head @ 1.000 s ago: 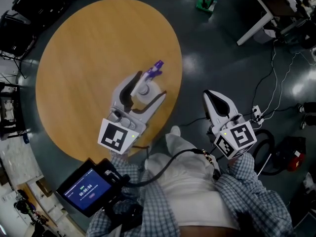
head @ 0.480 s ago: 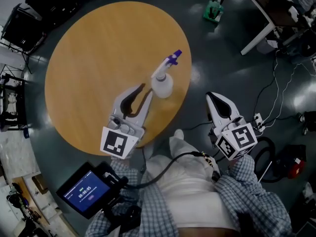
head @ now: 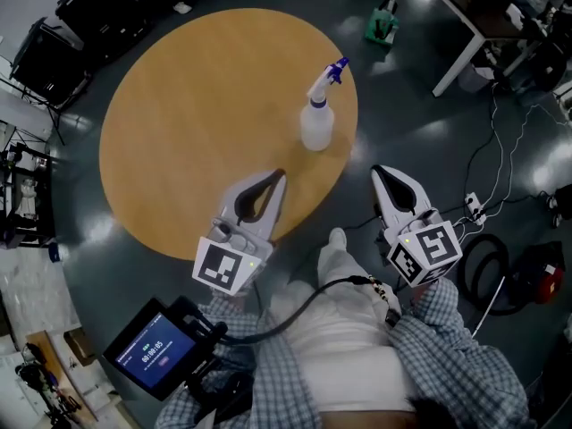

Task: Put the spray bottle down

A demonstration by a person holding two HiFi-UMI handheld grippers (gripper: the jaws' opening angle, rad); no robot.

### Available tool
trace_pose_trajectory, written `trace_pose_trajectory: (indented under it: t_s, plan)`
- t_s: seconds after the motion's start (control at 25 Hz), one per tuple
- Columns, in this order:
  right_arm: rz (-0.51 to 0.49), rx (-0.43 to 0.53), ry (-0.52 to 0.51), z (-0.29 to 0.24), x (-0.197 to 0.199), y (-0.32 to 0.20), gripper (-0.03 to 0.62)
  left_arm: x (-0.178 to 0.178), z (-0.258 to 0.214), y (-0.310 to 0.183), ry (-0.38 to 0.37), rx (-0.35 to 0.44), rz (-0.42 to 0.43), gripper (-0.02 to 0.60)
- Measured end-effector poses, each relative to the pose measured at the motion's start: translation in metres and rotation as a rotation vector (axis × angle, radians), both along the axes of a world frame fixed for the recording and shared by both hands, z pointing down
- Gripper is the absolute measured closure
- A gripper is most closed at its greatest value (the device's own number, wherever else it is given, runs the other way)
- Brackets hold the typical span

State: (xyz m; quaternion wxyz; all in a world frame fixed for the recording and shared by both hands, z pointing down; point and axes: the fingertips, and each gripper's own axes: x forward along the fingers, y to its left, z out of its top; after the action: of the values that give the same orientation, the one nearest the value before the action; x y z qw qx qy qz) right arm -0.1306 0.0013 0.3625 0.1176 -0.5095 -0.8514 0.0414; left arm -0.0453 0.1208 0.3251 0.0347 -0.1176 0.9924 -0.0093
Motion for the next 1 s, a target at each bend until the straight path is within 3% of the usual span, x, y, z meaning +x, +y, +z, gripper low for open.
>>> trace_pose_trajectory:
  t_s: [0.32, 1.0]
  plan:
    - [0.042, -0.011, -0.028, -0.011, 0.037, -0.006, 0.591, 0.034, -0.006, -0.01, -0.008, -0.013, 0.061, 0.581]
    - [0.027, -0.016, -0.044, -0.014, 0.038, 0.002, 0.591, 0.034, -0.002, -0.012, -0.002, -0.017, 0.07, 0.581]
